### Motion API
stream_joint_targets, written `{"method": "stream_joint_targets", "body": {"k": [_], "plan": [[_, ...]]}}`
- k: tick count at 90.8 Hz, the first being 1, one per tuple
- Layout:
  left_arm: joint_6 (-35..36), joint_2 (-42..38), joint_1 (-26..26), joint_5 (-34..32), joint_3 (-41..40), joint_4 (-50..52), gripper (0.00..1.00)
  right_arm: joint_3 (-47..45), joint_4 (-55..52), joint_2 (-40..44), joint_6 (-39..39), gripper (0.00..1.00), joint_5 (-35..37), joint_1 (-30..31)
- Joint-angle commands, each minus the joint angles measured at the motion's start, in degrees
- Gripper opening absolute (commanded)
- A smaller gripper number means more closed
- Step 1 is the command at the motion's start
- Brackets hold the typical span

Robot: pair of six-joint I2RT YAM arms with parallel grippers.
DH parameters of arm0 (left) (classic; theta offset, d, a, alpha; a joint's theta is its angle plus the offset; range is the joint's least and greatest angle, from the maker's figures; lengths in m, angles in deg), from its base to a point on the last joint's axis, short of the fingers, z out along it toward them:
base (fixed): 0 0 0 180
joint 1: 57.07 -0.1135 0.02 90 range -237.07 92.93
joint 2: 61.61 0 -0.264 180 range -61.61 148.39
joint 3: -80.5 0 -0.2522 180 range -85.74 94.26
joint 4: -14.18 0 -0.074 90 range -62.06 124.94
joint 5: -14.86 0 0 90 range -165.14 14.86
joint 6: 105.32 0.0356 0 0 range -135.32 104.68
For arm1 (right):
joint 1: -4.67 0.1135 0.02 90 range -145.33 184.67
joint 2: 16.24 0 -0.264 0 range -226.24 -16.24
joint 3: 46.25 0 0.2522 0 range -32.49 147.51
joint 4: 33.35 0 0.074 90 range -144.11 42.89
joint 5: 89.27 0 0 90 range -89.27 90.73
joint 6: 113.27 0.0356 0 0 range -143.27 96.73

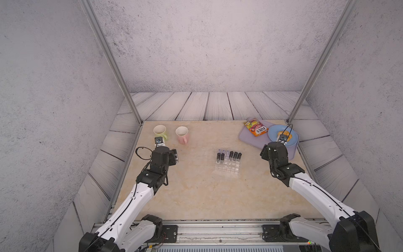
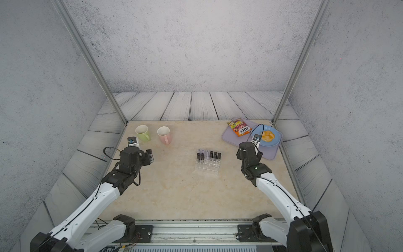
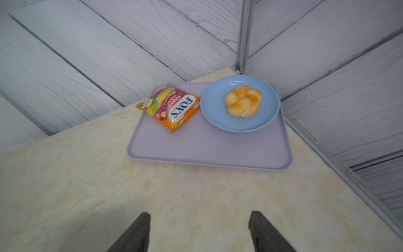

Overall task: Arrange the lipsticks in the organizer
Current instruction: Reset both arms

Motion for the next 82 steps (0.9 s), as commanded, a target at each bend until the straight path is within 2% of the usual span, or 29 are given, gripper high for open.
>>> {"method": "stream_joint_targets", "body": {"k": [1, 6, 12, 23, 32, 41, 52, 61, 68, 74, 82], "plan": [[8.27, 3.23, -1.74, -15.41, 0.43, -10.59, 0.81, -2.27, 2.62, 0.28, -4.89, 0.75, 9.53, -2.95], [10.23, 5.15, -3.47, -18.39, 0.17, -13.97, 0.81, -4.19, 8.71, 0.67, -7.67, 0.75, 11.54, -4.82], [10.38, 7.53, -5.88, -18.78, -0.72, -16.88, 0.81, -4.38, 12.30, 0.51, -12.78, 0.75, 13.80, -5.64], [9.74, 11.40, -7.51, -13.67, -1.61, -17.68, 0.78, -5.95, 12.85, 1.07, -16.28, 0.76, 20.74, -6.84], [10.52, 12.91, -7.64, -14.44, -3.74, -20.45, 0.78, -12.26, 21.23, 2.56, -15.83, 0.75, 16.36, -8.56], [8.96, 13.77, -8.89, -12.61, -6.15, -23.53, 0.79, -16.05, 30.53, -1.48, -15.87, 0.75, 11.72, -9.02], [5.32, 14.10, -12.19, -6.94, -12.46, -33.49, 0.79, -16.19, 33.09, -5.45, -16.01, 0.75, 11.57, -9.28], [6.67, 13.27, -13.74, -3.69, -15.53, -40.61, 0.80, -17.28, 34.99, -6.52, -14.65, 0.75, 8.77, -10.57], [7.94, 14.21, -14.88, -0.68, -15.58, -43.33, 0.80, -17.95, 37.39, -8.19, -16.39, 0.75, 6.37, -11.37], [9.09, 15.56, -15.69, 1.02, -14.83, -43.63, 0.79, -18.92, 40.76, -9.47, -18.46, 0.75, 3.33, -11.70], [9.59, 15.60, -15.69, 0.71, -12.47, -34.92, 0.78, -20.30, 44.81, -11.32, -19.83, 0.75, 0.92, -11.82]]}}
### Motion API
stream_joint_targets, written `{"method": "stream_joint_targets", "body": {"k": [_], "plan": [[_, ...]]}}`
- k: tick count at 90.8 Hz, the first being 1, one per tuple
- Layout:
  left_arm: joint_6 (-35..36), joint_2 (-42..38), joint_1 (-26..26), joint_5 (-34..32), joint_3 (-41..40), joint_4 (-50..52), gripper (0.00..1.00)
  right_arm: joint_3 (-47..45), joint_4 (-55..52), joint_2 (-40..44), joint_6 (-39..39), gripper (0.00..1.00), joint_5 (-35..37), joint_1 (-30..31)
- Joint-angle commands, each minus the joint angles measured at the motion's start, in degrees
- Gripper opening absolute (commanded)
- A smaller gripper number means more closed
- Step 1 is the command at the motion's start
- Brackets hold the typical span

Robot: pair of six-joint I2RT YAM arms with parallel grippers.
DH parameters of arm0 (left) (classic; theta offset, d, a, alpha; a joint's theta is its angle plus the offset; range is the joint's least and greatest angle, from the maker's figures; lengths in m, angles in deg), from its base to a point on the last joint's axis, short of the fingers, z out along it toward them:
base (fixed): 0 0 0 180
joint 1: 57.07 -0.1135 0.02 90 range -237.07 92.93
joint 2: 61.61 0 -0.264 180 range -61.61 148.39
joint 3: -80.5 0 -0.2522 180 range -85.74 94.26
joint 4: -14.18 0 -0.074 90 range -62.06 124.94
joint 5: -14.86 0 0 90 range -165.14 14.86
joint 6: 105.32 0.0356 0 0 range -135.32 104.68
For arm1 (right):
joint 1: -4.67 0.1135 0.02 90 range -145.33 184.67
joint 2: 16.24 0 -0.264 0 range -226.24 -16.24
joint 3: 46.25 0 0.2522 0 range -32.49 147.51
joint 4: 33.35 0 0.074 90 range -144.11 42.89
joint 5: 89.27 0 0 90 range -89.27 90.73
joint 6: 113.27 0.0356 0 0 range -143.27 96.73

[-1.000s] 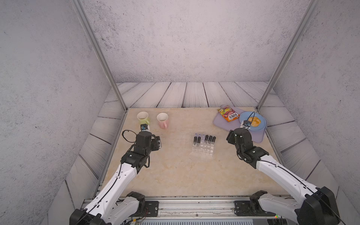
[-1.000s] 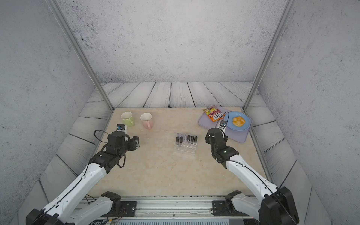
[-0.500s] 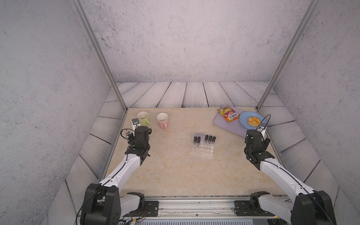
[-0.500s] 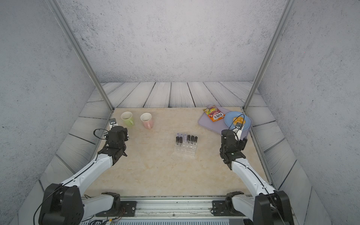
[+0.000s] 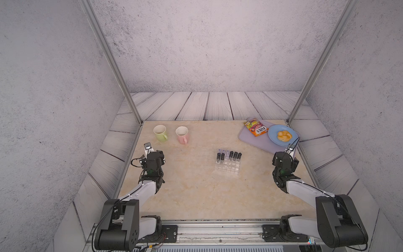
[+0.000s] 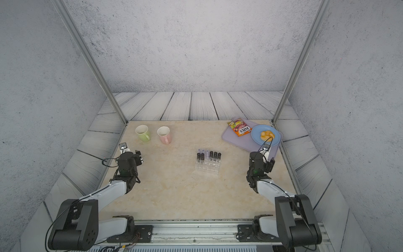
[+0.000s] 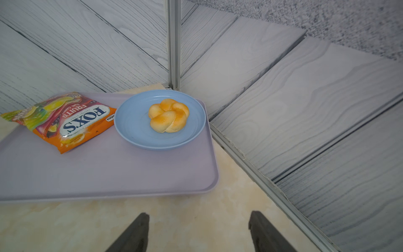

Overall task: Arrange the lipsticks in the organizer
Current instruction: Reset both arms

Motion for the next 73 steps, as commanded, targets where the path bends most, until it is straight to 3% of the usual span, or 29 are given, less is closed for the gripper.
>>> {"method": "stream_joint_targets", "body": {"k": [1, 14, 24, 34, 36, 39, 41, 45, 49, 51, 73], "plan": [[1.25, 0.62, -0.54, 2.67, 2.38, 2.31, 0.78, -1.73, 7.39, -2.15, -2.89, 0.75, -5.19, -0.17], [2.04, 5.55, -0.94, 3.15, -0.33, -6.03, 0.79, -4.21, 15.42, -4.78, -3.94, 0.75, -8.03, -1.49], [2.57, 10.96, -2.11, 7.72, -0.18, -10.46, 0.77, -5.20, 16.22, -4.83, -2.71, 0.75, -8.62, -2.20], [4.59, 15.97, -2.79, 13.28, -0.65, -16.40, 0.78, -4.93, 19.65, -8.34, -2.45, 0.75, -15.74, -5.59], [4.66, 16.22, -2.90, 13.46, -1.25, -17.69, 0.81, -4.91, 20.51, -8.99, -2.72, 0.75, -17.62, -6.06], [4.35, 16.23, -3.29, 14.24, -1.07, -17.24, 0.99, -4.81, 21.26, -9.85, -3.31, 0.76, -20.12, -6.64], [4.16, 15.89, -3.51, 14.60, -0.58, -15.33, 0.99, -4.63, 21.18, -10.20, -3.95, 0.76, -21.88, -6.65], [3.96, 15.12, -3.75, 14.93, -0.25, -13.74, 0.98, -3.50, 17.91, -11.00, -4.56, 0.78, -26.52, -7.08], [4.03, 15.85, -3.97, 15.65, -0.75, -15.95, 0.98, -3.63, 22.19, -13.49, -5.51, 0.96, -28.13, -7.36], [4.08, 15.71, -4.16, 16.20, -0.73, -15.62, 0.98, -4.23, 25.39, -14.80, -5.79, 0.99, -28.39, -7.23], [5.24, 15.16, -3.22, 15.55, -0.09, -13.73, 0.98, -3.69, 22.26, -13.76, -5.81, 1.00, -28.40, -7.01]]}}
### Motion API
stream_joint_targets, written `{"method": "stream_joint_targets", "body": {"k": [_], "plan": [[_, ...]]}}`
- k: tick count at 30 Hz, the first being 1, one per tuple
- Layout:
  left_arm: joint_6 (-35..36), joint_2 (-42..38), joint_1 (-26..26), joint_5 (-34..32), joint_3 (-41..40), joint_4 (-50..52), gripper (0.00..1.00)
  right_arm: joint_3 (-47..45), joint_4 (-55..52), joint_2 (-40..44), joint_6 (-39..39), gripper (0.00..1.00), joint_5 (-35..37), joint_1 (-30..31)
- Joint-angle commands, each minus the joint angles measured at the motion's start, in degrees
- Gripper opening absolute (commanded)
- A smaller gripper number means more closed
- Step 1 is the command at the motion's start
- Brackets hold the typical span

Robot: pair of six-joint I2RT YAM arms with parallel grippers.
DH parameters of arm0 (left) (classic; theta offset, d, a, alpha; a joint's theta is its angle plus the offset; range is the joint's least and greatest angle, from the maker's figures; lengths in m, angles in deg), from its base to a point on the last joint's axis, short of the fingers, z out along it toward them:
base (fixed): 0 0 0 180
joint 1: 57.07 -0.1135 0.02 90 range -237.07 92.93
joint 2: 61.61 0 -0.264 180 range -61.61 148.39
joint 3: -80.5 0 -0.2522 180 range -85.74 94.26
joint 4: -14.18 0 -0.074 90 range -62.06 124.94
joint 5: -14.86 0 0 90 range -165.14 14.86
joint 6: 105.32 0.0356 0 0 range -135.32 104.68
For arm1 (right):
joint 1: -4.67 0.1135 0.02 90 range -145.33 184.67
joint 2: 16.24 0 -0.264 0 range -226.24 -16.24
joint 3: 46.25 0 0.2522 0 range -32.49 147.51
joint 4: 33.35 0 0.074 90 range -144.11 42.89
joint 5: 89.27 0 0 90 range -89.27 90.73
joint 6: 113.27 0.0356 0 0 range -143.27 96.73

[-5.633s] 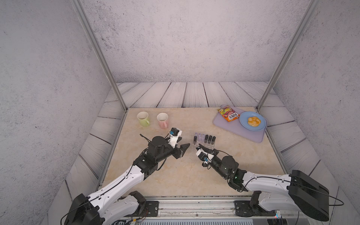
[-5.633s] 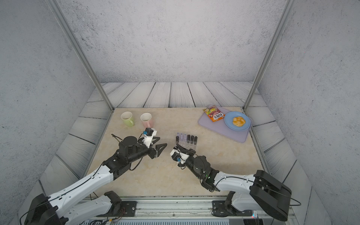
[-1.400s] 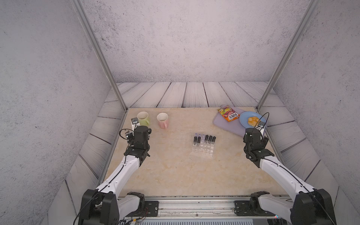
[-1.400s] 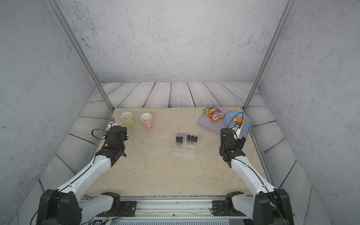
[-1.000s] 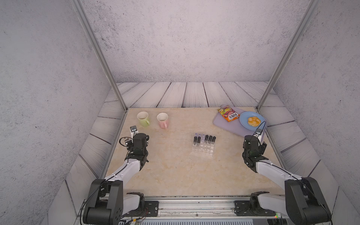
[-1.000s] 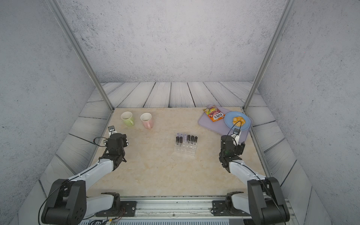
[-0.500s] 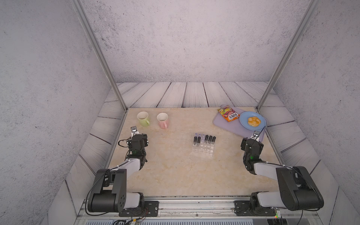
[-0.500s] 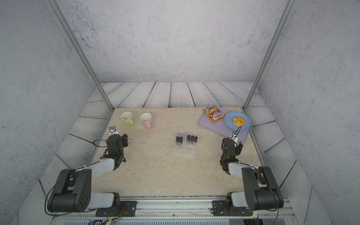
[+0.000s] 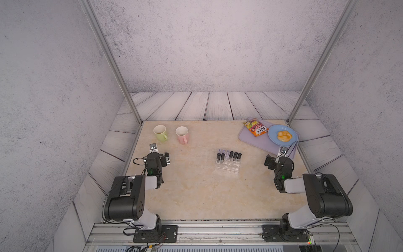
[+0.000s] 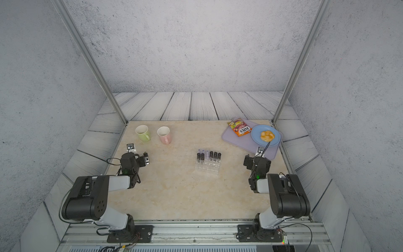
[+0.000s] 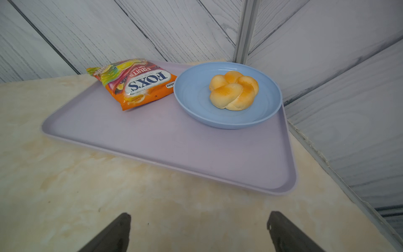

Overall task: Arrange the lipsticks in the organizer
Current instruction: Reset both arms

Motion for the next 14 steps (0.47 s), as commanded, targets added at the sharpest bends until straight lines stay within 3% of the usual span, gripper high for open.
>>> {"method": "stream_joint_targets", "body": {"k": [1, 4, 14], "plan": [[1.74, -0.59, 0.91, -0.21, 0.53, 0.04, 0.98, 0.49, 1.92, 0.57, -0.72, 1.00, -2.09, 0.01], [1.88, -0.29, 1.61, -1.71, 0.99, 0.46, 0.98, -0.67, 6.67, -1.18, -0.88, 1.00, -2.13, 0.02], [2.41, -0.20, 1.09, 0.65, 0.86, 0.37, 0.98, -0.60, 5.95, -0.87, -0.81, 1.00, -2.32, 0.01]]}}
